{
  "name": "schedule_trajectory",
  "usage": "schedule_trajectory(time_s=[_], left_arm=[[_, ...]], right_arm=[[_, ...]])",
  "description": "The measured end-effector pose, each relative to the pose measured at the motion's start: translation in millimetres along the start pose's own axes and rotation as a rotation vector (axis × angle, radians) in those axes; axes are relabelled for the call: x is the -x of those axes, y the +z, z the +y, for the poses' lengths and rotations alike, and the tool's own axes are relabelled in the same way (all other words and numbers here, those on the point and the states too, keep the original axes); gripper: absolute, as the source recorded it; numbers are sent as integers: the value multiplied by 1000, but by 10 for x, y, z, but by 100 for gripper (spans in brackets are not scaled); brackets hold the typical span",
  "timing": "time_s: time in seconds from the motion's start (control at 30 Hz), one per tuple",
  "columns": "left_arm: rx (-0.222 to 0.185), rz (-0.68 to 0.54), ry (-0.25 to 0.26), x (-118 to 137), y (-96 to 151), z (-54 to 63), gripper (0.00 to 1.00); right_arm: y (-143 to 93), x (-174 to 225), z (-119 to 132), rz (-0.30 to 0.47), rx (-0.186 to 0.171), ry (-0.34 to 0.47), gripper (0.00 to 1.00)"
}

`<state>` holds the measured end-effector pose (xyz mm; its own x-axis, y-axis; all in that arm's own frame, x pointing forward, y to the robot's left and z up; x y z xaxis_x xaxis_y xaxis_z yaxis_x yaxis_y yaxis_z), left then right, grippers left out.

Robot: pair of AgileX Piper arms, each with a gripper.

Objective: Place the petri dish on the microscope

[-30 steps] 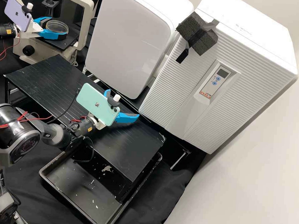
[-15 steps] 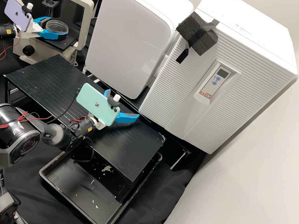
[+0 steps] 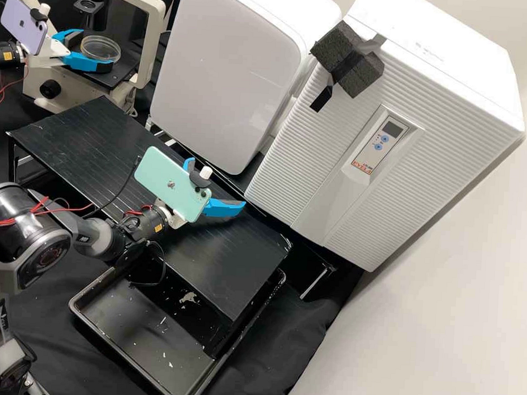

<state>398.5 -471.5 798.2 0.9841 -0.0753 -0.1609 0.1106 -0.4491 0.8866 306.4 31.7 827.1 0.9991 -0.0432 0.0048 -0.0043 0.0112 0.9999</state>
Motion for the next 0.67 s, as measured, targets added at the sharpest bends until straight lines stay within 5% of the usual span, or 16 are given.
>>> schedule_trajectory(time_s=[0.33, 0.5, 0.67], left_arm=[[3, 30, -8, 537, 68, 61, 100], [-10, 44, 100, 838, 192, 70, 100], [-7, -23, 202, 1056, 323, -44, 100]], right_arm=[[0, 0, 0, 0, 0, 0, 100], [0, 0, 0, 0, 0, 0, 100], [0, 0, 0, 0, 0, 0, 100]])
